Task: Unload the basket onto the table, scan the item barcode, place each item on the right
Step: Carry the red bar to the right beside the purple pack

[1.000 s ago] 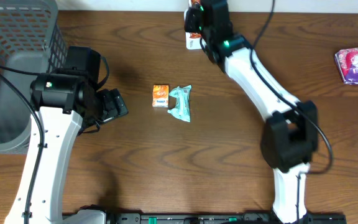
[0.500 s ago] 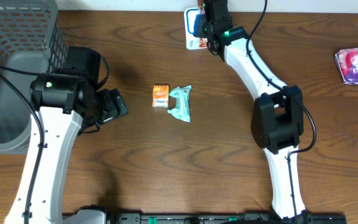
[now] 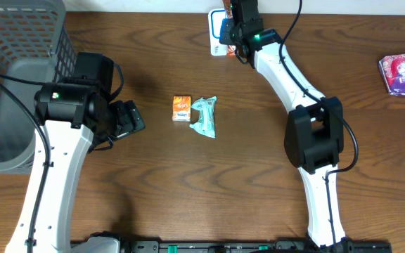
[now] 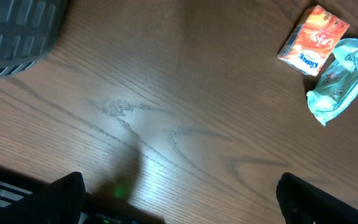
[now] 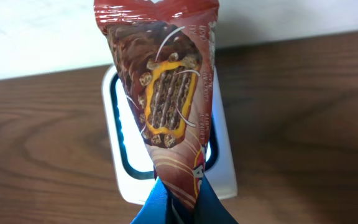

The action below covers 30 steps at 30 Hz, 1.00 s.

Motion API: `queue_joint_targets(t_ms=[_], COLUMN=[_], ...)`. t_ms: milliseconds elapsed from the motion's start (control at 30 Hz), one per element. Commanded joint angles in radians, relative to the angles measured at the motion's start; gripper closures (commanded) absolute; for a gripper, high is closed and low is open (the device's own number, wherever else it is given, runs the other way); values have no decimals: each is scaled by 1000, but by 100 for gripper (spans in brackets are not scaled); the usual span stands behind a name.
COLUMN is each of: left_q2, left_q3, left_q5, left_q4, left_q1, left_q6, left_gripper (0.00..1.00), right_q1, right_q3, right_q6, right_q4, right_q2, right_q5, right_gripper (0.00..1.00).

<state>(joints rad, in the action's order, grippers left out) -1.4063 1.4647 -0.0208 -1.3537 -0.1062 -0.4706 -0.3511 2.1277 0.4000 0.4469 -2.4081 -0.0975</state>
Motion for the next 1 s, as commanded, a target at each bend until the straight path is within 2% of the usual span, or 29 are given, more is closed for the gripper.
queue_joint_targets(t_ms=[0,300,367,567,667,967], left_q2=[-5,-5,-5,-5,-5,-5], left_q3=[3,3,3,3,3,3], left_q5=[5,5,5,5,6,6], left_q4=[-3,-3,-3,-3,-3,-3], left_q1=[3,3,3,3,3,3], left_q6=[3,3,3,3,3,3], left_gripper=[2,2,2,2,2,2], right_q1=[48,218,259,385,455,659], right_q3=[25,25,25,24,23,-12], right_q6=[-13,-100,-175,-533,-644,-659], right_q4=[25,252,301,503,570,597], right_q2=[52,146,148,148,146,137], right_q5=[-2,-89,-87,-88,-89,5], right_gripper=[99,99,99,99,99,99])
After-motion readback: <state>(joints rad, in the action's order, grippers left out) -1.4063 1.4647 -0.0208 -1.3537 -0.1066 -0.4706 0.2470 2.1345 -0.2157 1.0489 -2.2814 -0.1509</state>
